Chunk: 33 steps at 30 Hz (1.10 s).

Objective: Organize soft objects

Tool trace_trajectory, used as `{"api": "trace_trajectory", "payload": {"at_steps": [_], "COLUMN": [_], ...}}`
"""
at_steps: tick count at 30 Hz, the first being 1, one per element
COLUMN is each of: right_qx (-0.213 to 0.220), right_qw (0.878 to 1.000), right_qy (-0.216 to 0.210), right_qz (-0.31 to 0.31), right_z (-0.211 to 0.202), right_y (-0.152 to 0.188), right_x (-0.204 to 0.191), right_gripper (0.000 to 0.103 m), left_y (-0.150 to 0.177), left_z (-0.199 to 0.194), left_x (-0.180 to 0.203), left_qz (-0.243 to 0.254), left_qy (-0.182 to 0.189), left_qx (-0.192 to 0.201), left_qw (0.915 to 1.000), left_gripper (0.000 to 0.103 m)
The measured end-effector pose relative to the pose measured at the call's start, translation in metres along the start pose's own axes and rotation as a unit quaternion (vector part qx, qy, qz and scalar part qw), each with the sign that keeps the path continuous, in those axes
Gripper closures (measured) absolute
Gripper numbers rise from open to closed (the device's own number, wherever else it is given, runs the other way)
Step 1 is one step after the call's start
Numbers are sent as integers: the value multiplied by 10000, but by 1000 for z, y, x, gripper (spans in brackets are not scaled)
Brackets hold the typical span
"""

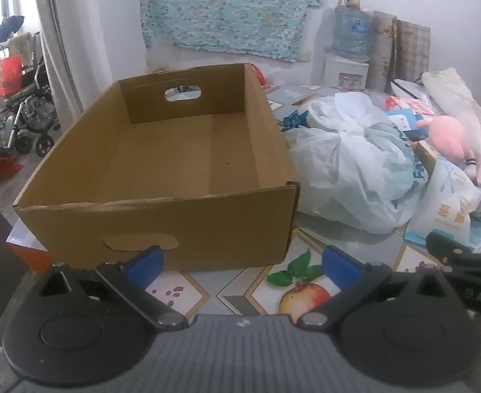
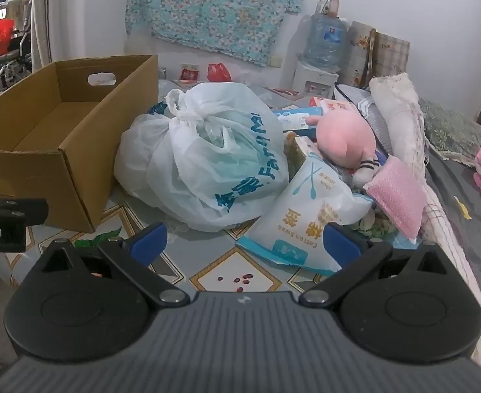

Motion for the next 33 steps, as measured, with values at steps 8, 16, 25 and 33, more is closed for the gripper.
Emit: {"api": "trace_trajectory", "payload": {"at_steps": [8, 16, 25, 33], "right_qx": [-7, -41, -26, 13], "right_qw": [9999, 10000, 9999, 9996], "right_qy": [16, -33, -45, -1], "right_qz": [-131, -47, -154, -288], "right_z": [1, 3, 2, -2], "right_y": [-1, 1, 1, -2], "right_x": [-4, -2, -4, -7], "right_gripper": [1, 1, 1, 1], "left_y": [2, 1, 1, 1], "left_z": [-4, 2, 4, 3], "left_x": [-2, 7, 5, 1], "left_qz": [164, 433, 346, 241], "left_qy": [88, 191, 137, 154], "left_qx": [31, -9, -36, -23], "left_qw": [9998, 9989, 9993, 9996], "left_gripper": [0, 0, 0, 0]}}
Point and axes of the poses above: each gripper's, at about its wrist camera, not at the fingertips, and z roughly the way its jaws point, x to its right, y to its underside, the point moved 4 cm from there along z, roughly the way its jaws point, and after that the axes turned 7 degrees about y, right-handed, at the moved point
